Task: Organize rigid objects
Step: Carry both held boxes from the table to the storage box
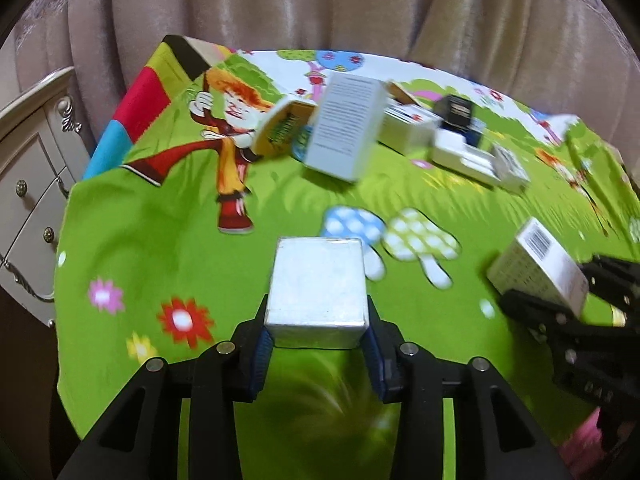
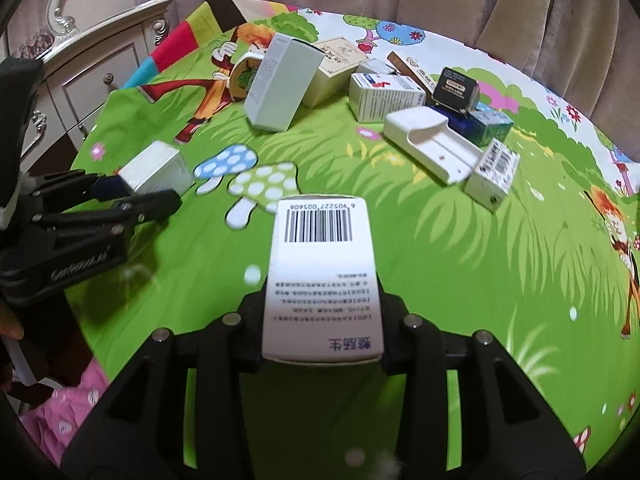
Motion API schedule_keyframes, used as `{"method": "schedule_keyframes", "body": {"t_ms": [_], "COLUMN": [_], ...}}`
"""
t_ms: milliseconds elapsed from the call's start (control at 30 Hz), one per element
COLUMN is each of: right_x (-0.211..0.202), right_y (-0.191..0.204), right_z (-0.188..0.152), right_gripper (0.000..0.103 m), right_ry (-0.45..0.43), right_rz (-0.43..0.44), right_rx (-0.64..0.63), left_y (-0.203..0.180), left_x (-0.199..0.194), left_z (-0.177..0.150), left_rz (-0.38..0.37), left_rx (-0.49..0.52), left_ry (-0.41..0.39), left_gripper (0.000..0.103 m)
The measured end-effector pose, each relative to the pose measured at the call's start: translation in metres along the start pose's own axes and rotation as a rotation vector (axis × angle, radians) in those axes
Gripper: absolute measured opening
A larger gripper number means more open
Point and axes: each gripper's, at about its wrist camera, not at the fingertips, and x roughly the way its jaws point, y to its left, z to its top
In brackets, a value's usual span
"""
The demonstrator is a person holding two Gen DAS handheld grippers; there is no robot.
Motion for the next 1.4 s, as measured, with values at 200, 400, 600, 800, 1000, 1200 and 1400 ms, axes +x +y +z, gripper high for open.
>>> {"method": "schedule_keyframes", "body": {"t_ms": [200, 400, 600, 800, 1000, 1200, 1400], "right_x": [-0.023, -0.052, -0.081, -0.115, -0.149, -0.176, -0.205], "right_y": [-0.004, -0.017, -0.036, -0.054, -0.074, -0.092, -0.114], "right_z": [-0.024, -0.037, -0.052, -0.072, -0.094, -0.118, -0.15], "right_gripper": [0.043, 0.043, 0.043, 0.044, 0.044, 0.044, 0.044], "right_ry": [0.012, -0.007, 0.005, -0.021, -0.061, -0.089, -0.106], "right_rz": [-0.004, -0.039, -0.076, -0.114, -0.148, -0.193, -0.231], "right_rx": [0.008, 0.044, 0.097, 0.132, 0.181, 0.232, 0.325], "left_y": [-0.034, -0.065, -0.092, -0.112, -0.132, -0.158, -0.194], "left_x": [-0.019, -0.033, -0.051, -0.063, -0.076, -0.09, -0.105], "left_z": [-0.02, -0.025, -0.025, -0.024, -0.022, -0.019, -0.022], "left_rz": [-0.045, -0.101, -0.134, -0.163, -0.189, -0.232, -0.29], "left_rx": [0.082, 0.144, 0.222, 0.281, 0.341, 0.409, 0.504], "left_ry": [-0.005, -0.012, -0.04, -0.061, -0.082, -0.098, -0.11], "left_gripper": [0.041, 0.041, 0.041, 0.041, 0.041, 0.041, 0.041]}}
